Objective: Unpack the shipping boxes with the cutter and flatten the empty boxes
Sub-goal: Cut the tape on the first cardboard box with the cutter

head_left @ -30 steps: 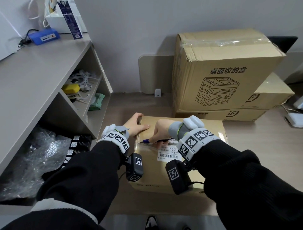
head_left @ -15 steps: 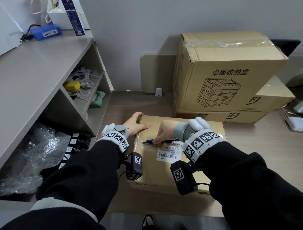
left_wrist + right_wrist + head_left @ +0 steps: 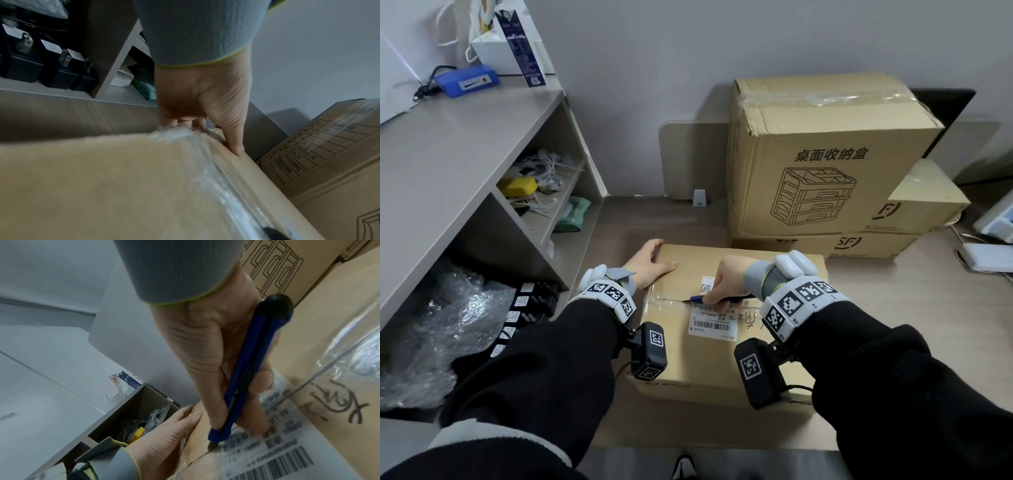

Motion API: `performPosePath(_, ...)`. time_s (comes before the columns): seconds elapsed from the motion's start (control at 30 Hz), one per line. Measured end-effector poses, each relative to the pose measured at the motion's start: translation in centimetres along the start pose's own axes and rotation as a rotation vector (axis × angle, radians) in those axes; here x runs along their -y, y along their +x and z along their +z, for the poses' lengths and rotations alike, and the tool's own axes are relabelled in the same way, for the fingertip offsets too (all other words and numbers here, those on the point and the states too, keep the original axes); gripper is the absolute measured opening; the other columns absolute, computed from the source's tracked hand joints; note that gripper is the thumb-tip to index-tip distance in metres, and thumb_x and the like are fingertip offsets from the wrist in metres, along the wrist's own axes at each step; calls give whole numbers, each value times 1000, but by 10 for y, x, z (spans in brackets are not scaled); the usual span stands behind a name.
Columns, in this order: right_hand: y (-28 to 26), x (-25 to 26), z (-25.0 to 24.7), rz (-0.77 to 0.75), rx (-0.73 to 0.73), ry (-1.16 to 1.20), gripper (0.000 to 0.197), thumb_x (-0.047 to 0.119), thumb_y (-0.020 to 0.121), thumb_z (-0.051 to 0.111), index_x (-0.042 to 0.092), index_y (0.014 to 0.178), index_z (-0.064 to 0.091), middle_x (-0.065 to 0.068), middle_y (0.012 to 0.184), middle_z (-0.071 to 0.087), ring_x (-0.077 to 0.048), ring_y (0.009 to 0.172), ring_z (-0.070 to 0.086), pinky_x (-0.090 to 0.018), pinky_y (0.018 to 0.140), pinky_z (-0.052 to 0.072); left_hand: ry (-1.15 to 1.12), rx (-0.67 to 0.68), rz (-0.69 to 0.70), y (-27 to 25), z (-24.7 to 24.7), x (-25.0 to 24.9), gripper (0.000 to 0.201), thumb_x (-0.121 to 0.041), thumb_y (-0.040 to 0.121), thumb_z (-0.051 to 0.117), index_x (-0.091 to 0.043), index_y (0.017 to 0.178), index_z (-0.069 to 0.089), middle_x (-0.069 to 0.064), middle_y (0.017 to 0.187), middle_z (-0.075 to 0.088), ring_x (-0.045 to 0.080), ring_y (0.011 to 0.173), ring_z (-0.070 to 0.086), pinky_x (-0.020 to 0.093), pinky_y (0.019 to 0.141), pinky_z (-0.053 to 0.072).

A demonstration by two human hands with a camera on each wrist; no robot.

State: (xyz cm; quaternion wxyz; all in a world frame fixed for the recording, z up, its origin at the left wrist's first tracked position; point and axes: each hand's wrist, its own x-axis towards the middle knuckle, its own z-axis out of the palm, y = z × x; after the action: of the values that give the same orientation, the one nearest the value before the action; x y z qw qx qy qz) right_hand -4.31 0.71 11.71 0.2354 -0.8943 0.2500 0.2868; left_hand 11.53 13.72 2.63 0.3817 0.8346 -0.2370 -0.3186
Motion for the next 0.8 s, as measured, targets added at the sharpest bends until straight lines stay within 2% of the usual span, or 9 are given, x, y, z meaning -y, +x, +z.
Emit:
performPosePath(0.07, -1, -2, -1, 6, 6, -2, 44, 43, 83, 69, 5, 102, 73, -5, 84, 68, -18, 69, 55, -25, 54, 37, 2, 0, -10, -1, -1, -1, 70, -28, 88, 67, -20, 146, 29, 5, 143, 44, 19, 131, 43, 32, 106, 37)
performPosePath(0.17, -4, -11, -1, 16, 40, 45, 41, 41, 84, 68, 3, 102, 73, -8, 88, 73, -14, 58, 55, -21, 50, 39, -5, 7, -27, -2, 0, -4, 72, -27, 87, 68, -19, 146, 28, 7, 144, 43, 21, 131, 43, 37, 108, 38)
performPosePath(0.33, -12, -21, -3, -2, 26, 20, 27, 40, 85, 67, 13, 85, 71, 1, 59, 60, -9, 45, 48, -18, 42, 35, -39, -8, -30, -6, 3, -7, 70, -21, 89, 66, -16, 147, 28, 8, 143, 45, 21, 130, 46, 37, 108, 38)
performPosePath(0.43, -16, -32, -7, 7, 40, 7, 30, 39, 85, 67, 10, 85, 75, 5, 57, 63, -8, 44, 46, -19, 46, 36, -64, -9, -22, -7, 4, -9, 69, -16, 90, 65, -13, 148, 27, 9, 145, 44, 20, 131, 45, 34, 109, 37)
performPosePath(0.53, -19, -44, -7, 21, 72, 64, 33, 37, 87, 66, 7, 90, 77, 4, 71, 72, -8, 50, 52, -19, 58, 46, 13, -29, -7, -10, 6, -11, 72, -20, 91, 64, -15, 151, 24, 6, 150, 38, 20, 135, 40, 30, 110, 33)
performPosePath(0.6, -19, -46, -6, 19, 68, 49, 31, 37, 88, 64, 9, 85, 75, 9, 50, 65, -7, 47, 49, -17, 52, 42, 124, -75, 1, -13, 10, -15, 72, -23, 93, 61, -19, 152, 21, 5, 155, 30, 21, 140, 33, 30, 112, 27)
performPosePath(0.67, -20, -45, -6, 8, 59, 25, 29, 38, 89, 64, 11, 86, 76, 11, 39, 58, -5, 44, 47, -17, 46, 37, 317, -119, -7, -17, 18, -26, 69, -21, 95, 55, -26, 153, 18, 7, 160, 16, 27, 147, 15, 37, 117, 18)
performPosePath(0.73, -20, -45, -7, 0, 60, 37, 30, 37, 88, 64, 10, 88, 77, 10, 48, 63, -4, 44, 47, -16, 47, 37, 504, -122, -25, -24, 31, -41, 66, -22, 95, 49, -37, 151, 17, 6, 162, 0, 30, 148, -6, 50, 118, 5)
performPosePath(0.8, -20, -47, -7, -2, 57, 52, 31, 37, 87, 65, 8, 89, 77, 8, 60, 67, -3, 43, 49, -14, 47, 39, 608, -60, -21, -30, 52, -53, 59, -30, 97, 41, -45, 149, 16, 1, 161, -9, 28, 146, -17, 58, 113, -6)
